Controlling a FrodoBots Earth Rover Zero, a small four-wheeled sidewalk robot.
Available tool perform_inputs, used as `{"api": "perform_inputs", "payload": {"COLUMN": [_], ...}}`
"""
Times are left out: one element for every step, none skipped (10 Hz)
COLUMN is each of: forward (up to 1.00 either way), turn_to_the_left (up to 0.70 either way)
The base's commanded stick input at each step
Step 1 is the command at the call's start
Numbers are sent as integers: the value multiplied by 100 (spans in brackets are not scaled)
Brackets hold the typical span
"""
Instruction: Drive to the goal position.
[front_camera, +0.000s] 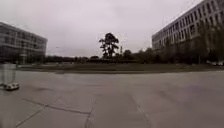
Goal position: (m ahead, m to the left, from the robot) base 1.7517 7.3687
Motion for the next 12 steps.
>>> {"api": "perform_inputs", "payload": {"forward": [0, 0, 0, 0, 0, 0, 0, 0, 0, 0, 0, 0], "turn_to_the_left": [45, 45, 45, 45, 45, 45, 45, 45, 45, 45, 45, 45]}}
